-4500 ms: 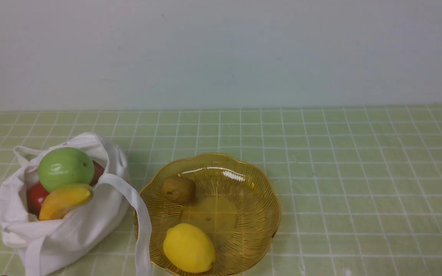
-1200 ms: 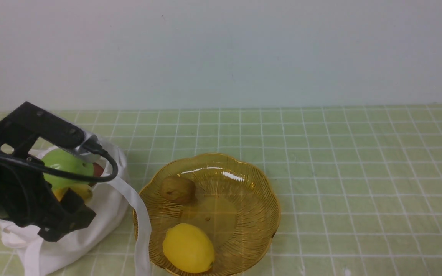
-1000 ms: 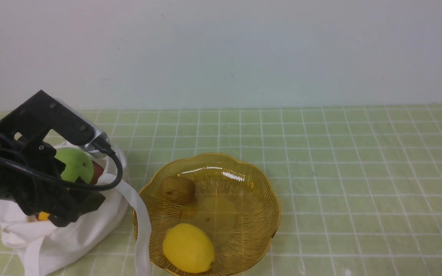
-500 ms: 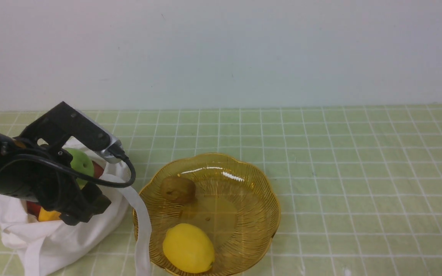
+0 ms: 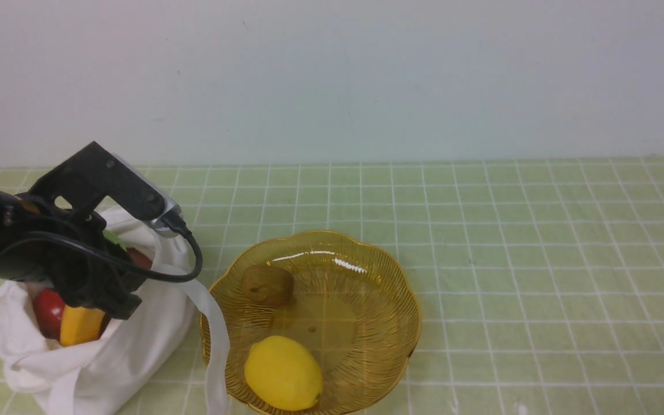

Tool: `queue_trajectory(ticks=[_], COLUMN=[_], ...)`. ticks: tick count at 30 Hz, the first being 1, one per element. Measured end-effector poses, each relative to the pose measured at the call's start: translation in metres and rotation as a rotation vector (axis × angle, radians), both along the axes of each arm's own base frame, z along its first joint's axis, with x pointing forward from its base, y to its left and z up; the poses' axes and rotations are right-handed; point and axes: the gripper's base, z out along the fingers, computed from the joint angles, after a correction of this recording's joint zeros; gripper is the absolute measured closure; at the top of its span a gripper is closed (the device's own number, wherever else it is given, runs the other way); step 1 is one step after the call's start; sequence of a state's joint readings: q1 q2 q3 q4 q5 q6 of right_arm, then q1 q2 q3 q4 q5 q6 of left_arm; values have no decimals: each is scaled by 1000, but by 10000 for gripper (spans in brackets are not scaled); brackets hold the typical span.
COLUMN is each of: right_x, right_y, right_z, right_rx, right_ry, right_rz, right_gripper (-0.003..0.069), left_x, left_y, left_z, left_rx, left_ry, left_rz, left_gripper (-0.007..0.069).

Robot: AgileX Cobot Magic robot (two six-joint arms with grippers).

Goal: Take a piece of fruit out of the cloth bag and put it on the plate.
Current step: Use the left arm to grab a banana from the bag, then use the left arm to put the banana into the empty plate on the right

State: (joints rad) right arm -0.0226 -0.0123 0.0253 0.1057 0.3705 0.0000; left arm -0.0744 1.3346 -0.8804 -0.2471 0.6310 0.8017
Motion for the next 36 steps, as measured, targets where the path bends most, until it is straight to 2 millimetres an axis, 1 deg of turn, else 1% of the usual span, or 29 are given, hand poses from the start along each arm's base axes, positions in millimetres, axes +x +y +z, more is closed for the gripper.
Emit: queue_trajectory(ticks=[4, 6, 7, 8, 9, 11, 19, 26, 30, 34, 35, 36], right_x=[0, 0, 0, 0, 0, 0, 0, 0, 0, 0, 0, 0], right_y=[0, 0, 0, 0, 0, 0, 0, 0, 0, 0, 0, 0], right_z=[0, 0, 0, 0, 0, 0, 0, 0, 0, 0, 0, 0], right_rx=[0, 0, 0, 0, 0, 0, 0, 0, 0, 0, 0, 0], right_ry=[0, 0, 0, 0, 0, 0, 0, 0, 0, 0, 0, 0], right_rz=[0, 0, 0, 0, 0, 0, 0, 0, 0, 0, 0, 0], right_gripper=[673, 673, 673, 673, 673, 673, 673, 673, 673, 673, 673, 673], left_x=[-2, -6, -7, -8, -10, -12, -18, -30, -31, -32, -32, -33], left_y=[1, 2, 3, 3, 4, 4, 4, 6, 7, 3, 1, -3], left_z=[25, 51, 57, 58, 69, 81, 91, 116, 120, 124, 127, 131], left_rx=[7, 24, 28, 30, 38, 42, 32, 45, 57, -19, -56, -129], left_ry=[-79, -170, -191, -196, -235, -277, -309, -404, -423, -428, -432, -431], left_rz=[-7, -13, -14, -15, -16, -17, -15, -15, -15, -5, 0, 10], left_gripper=[360, 368, 370, 370, 370, 374, 377, 378, 379, 380, 380, 380])
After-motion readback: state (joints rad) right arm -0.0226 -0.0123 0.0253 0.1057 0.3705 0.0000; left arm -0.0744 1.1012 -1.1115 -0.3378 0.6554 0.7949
